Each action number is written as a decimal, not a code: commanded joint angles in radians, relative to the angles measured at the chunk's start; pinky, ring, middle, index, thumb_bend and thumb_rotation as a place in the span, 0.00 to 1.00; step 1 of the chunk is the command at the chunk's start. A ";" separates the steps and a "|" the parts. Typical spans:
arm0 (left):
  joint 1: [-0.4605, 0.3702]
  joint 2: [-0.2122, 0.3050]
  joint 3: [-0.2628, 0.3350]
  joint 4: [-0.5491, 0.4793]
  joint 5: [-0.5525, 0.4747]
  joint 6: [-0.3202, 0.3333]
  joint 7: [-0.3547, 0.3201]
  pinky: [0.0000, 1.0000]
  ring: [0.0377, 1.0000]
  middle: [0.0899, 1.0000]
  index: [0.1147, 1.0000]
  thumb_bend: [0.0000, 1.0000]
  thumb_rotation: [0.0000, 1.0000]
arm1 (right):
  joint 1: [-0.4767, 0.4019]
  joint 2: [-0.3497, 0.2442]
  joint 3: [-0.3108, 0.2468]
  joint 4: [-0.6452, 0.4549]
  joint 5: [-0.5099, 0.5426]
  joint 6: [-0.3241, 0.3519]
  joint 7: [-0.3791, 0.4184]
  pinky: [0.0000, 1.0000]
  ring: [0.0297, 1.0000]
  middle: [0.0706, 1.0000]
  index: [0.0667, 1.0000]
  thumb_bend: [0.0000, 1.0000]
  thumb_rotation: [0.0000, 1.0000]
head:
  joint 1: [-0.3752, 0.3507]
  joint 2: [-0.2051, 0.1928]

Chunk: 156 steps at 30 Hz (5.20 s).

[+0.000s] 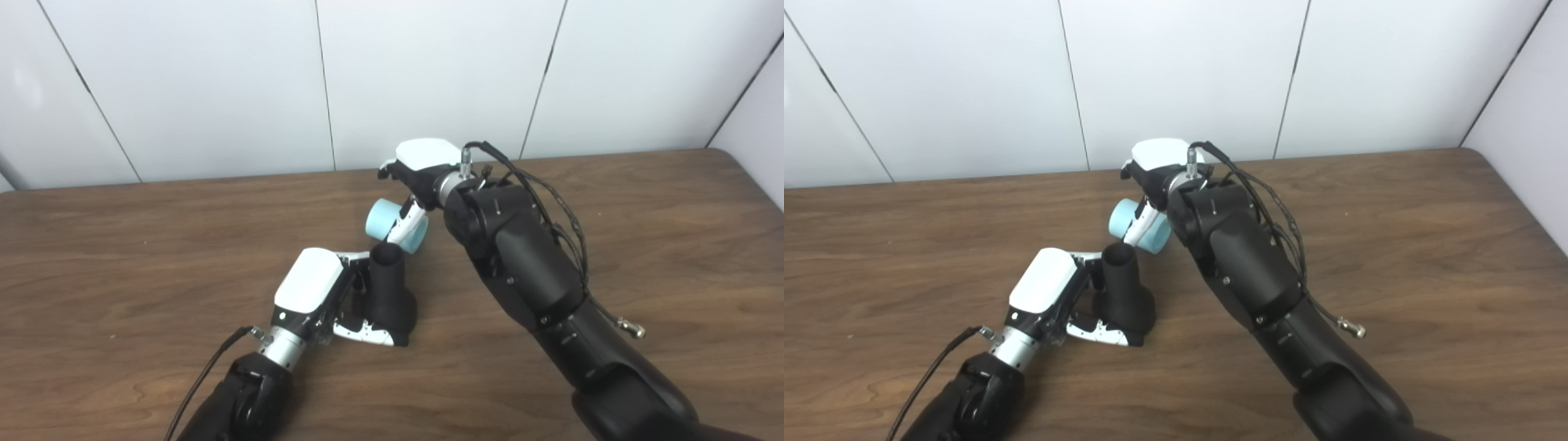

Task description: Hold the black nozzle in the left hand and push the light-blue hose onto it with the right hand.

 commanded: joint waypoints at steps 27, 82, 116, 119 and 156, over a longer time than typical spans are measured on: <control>0.158 -0.021 -0.073 0.079 0.015 0.033 -0.046 0.34 0.41 0.38 0.44 0.47 0.00 | -0.020 0.012 -0.002 0.119 0.058 -0.008 -0.269 0.60 0.79 0.81 0.79 0.80 0.21 | -0.002 0.009; 0.152 -0.024 -0.084 0.058 0.010 0.052 -0.058 0.34 0.41 0.38 0.44 0.47 0.00 | 0.053 -0.036 0.056 0.207 0.274 -0.116 -0.656 0.28 0.40 0.53 0.46 0.49 0.00 | -0.008 0.025; 0.145 -0.017 -0.091 0.092 0.011 0.032 -0.045 0.34 0.41 0.38 0.44 0.47 0.00 | 0.238 0.140 -0.345 -0.130 0.726 -0.139 -0.998 0.28 0.37 0.49 0.50 0.49 0.00 | -0.005 -0.003; 0.143 -0.018 -0.092 0.097 0.014 0.032 -0.043 0.33 0.41 0.39 0.44 0.47 0.00 | 0.263 0.185 -0.402 -0.185 0.807 -0.084 -0.992 0.27 0.38 0.49 0.51 0.49 0.00 | -0.004 -0.009; 0.121 -0.030 -0.094 0.143 0.013 0.019 -0.020 0.34 0.42 0.39 0.44 0.47 0.00 | 0.539 0.276 -0.442 -0.495 1.342 0.007 -0.911 0.29 0.39 0.48 0.52 0.49 0.00 | -0.002 -0.023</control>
